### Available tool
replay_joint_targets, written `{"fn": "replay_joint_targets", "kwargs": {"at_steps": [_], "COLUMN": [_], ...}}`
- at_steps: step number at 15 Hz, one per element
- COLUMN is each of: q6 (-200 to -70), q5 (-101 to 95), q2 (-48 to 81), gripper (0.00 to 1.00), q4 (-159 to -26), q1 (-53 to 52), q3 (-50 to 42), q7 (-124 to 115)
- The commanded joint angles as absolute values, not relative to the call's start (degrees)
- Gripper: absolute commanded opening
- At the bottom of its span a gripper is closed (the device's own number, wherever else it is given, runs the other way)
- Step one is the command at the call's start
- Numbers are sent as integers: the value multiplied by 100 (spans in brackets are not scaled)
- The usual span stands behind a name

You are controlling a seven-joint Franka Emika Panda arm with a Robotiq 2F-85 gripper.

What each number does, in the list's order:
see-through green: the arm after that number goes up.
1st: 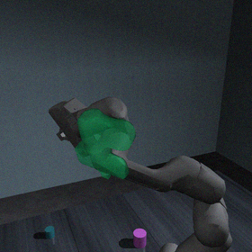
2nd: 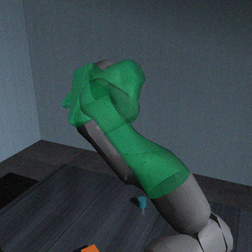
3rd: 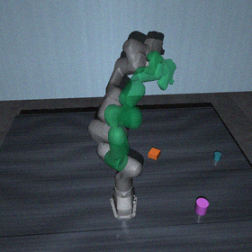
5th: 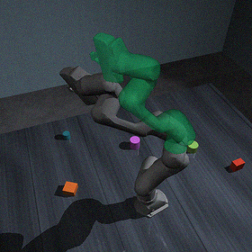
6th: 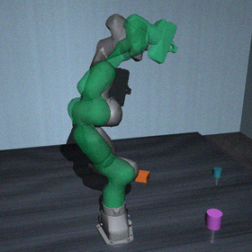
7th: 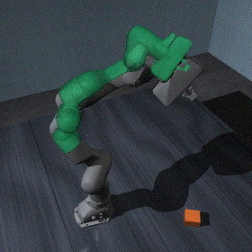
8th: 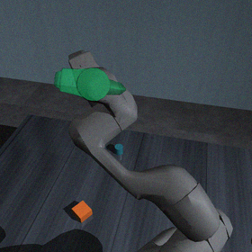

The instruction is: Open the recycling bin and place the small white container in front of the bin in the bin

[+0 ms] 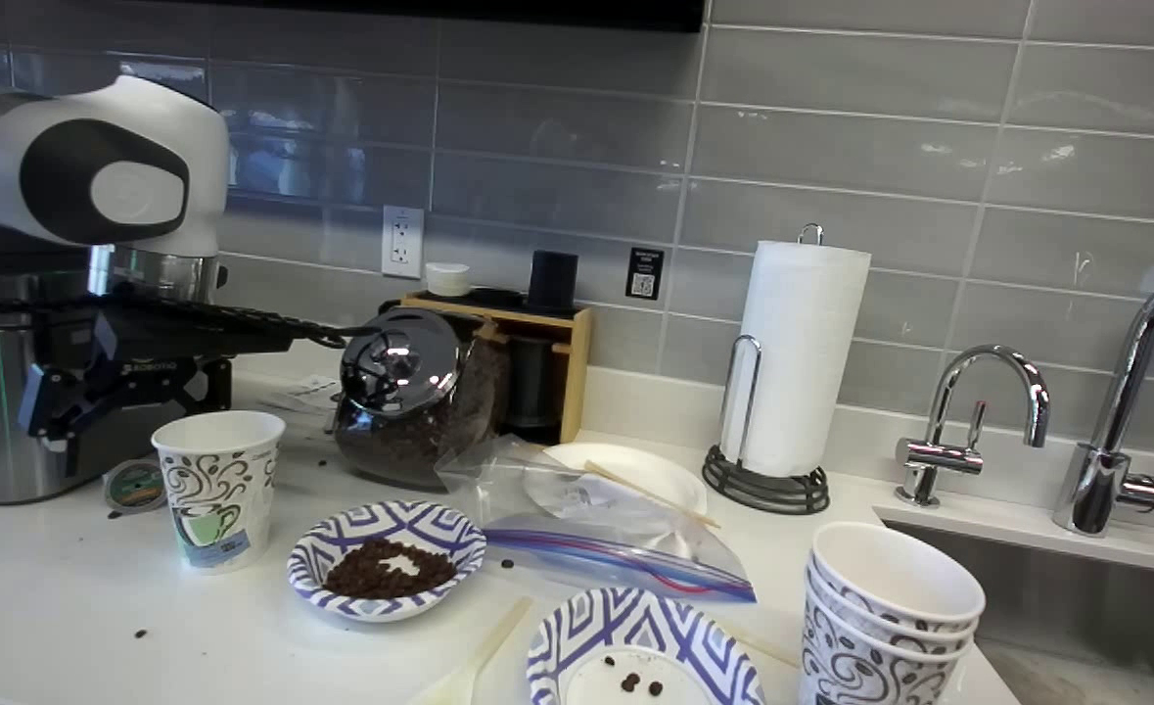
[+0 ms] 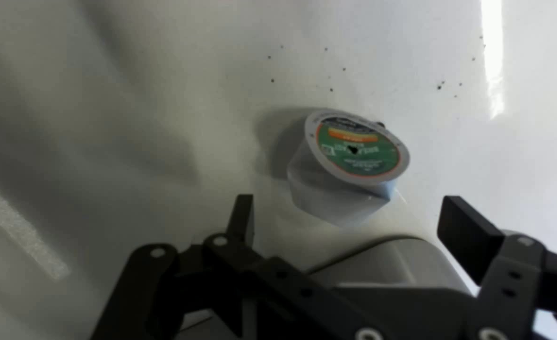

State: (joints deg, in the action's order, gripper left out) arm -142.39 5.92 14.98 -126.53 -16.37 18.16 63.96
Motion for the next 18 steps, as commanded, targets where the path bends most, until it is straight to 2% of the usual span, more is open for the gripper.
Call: {"fn": "replay_joint_targets", "kwargs": {"at_steps": [1, 4, 5, 6, 7, 10, 14, 15, 18], "q6": [-14183, -14141, -14120, -14105, -14094, -14069, -14059, -14049, -14024], "q5": [229, 71, 30, 10, -20, -110, -173, -167, -142], "q2": [1649, 1709, 1733, 1749, 1761, 1794, 1807, 1800, 1775], "gripper": [100, 97, 92, 77, 72, 46, 18, 14, 13], "q4": [-12519, -12471, -12459, -12448, -12447, -12444, -12447, -12443, -12450], "q1": [-1596, -1602, -1605, -1601, -1602, -1604, -1597, -1590, -1581], "q3": [1864, 1869, 1873, 1879, 1877, 1877, 1884, 1889, 1896], "q7": [6172, 6119, 6108, 6112, 6096, 6062, 6020, 6020, 6004]}}
